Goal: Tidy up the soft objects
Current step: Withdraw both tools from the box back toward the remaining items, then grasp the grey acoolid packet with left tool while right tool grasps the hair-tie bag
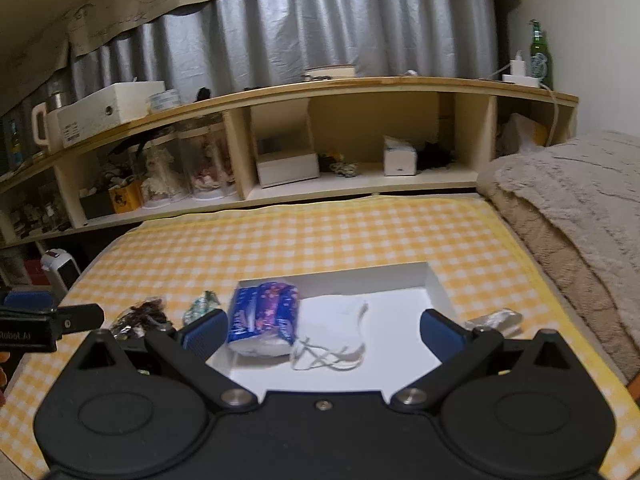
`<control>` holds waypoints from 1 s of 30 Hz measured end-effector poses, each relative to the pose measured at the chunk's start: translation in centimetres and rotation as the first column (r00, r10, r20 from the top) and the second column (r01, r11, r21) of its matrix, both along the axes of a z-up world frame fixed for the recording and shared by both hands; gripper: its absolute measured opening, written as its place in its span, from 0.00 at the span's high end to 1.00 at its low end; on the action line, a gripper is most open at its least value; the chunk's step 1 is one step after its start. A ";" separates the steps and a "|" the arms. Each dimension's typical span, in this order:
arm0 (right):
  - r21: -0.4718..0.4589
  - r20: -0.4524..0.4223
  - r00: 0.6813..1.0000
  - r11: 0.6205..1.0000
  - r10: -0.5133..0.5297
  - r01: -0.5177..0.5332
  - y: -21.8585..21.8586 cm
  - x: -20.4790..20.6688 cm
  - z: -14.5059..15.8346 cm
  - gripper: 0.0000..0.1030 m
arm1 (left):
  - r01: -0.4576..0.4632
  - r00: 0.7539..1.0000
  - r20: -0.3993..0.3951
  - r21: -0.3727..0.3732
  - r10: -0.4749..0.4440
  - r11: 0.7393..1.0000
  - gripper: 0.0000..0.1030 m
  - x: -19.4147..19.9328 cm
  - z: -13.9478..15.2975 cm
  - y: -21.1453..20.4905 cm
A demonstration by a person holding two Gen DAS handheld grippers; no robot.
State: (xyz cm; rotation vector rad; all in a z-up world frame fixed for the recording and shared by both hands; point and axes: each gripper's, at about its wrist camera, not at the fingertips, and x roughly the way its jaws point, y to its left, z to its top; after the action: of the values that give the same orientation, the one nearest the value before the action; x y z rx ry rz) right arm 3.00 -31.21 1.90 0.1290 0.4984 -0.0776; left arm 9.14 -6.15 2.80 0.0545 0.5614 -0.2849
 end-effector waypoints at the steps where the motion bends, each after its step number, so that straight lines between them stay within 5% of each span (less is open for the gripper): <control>1: 0.009 0.004 1.000 1.000 0.013 -0.013 0.4 0.2 -0.2 0.00 | -0.010 1.000 0.005 0.013 0.010 1.000 0.00 0.2 -0.1 0.4; 11: 0.075 0.021 0.996 0.993 0.090 -0.092 4.1 3.5 -1.9 0.00 | -0.156 0.986 -0.056 0.040 0.159 0.987 0.00 3.3 -2.8 5.9; 21: -0.038 0.011 0.975 0.974 0.223 -0.223 8.5 8.2 -4.1 0.00 | -0.233 0.950 -0.200 0.064 0.241 0.970 0.00 7.2 -7.0 10.7; 30: -0.092 -0.130 0.886 0.884 0.446 -0.459 14.0 12.8 -8.3 0.00 | -0.321 0.880 -0.355 0.048 0.316 0.946 0.00 9.7 -10.7 13.3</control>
State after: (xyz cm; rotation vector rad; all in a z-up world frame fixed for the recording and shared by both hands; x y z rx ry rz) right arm 15.79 -17.26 -6.41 -0.1142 0.6171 0.3476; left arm 18.87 7.19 -7.91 -0.1057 0.9213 0.0286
